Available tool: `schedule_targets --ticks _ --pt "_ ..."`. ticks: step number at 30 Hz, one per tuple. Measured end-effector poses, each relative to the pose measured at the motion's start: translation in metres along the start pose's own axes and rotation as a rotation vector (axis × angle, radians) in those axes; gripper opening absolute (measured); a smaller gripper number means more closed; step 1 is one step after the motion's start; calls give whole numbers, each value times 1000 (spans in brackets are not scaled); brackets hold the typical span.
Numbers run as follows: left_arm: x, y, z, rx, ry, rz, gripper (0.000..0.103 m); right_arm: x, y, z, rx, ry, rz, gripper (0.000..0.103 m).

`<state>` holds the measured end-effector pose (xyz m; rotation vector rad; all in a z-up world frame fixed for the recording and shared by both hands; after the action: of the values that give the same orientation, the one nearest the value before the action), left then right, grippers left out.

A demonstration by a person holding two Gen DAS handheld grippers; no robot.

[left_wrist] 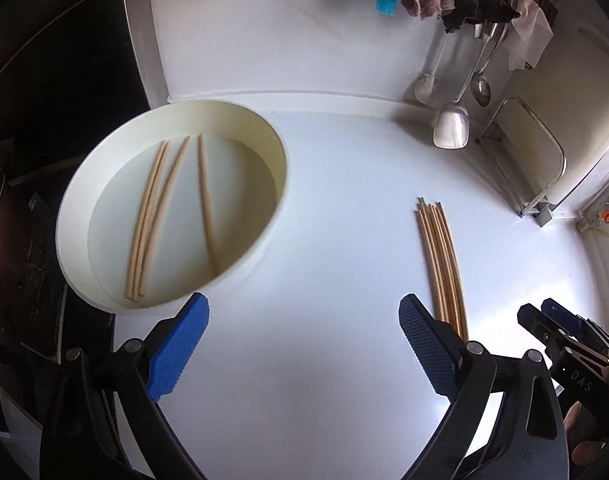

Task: Organize utensils
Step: 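Withdraw both open tools from the basin back toward the remaining bundle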

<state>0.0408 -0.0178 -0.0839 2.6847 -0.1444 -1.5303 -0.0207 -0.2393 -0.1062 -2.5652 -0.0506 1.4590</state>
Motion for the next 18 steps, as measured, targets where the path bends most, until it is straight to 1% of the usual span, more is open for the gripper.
schedule_targets --ticks 3,6,9,12,15,18 --pt "3 21 11 -18 -21 -14 94 5 27 3 -21 -9 -4 60" --pt "8 35 19 -33 -33 -31 95 15 44 5 -35 -20 -3 60" --pt "13 45 24 -26 -28 -44 95 29 50 8 -32 -33 -28 60" --pt "25 52 27 -4 -11 -41 96 42 51 10 -22 -16 -37 60" --pt "47 54 32 2 -11 -27 96 58 51 10 -27 5 -6 60" --pt "63 53 31 -3 5 -20 96 72 52 10 -20 16 -19 62"
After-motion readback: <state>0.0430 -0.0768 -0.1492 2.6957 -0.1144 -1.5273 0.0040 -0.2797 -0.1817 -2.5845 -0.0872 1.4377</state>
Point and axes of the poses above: each gripper's, at about its wrist camera, not at the fingertips, and x roughly the way its jaws point, y to its right, z to its underside, the point moved 3 cm from there along x, roughly the way its jaws point, and after that the axes turned 1 degree about -x, right-handed, at the moved point
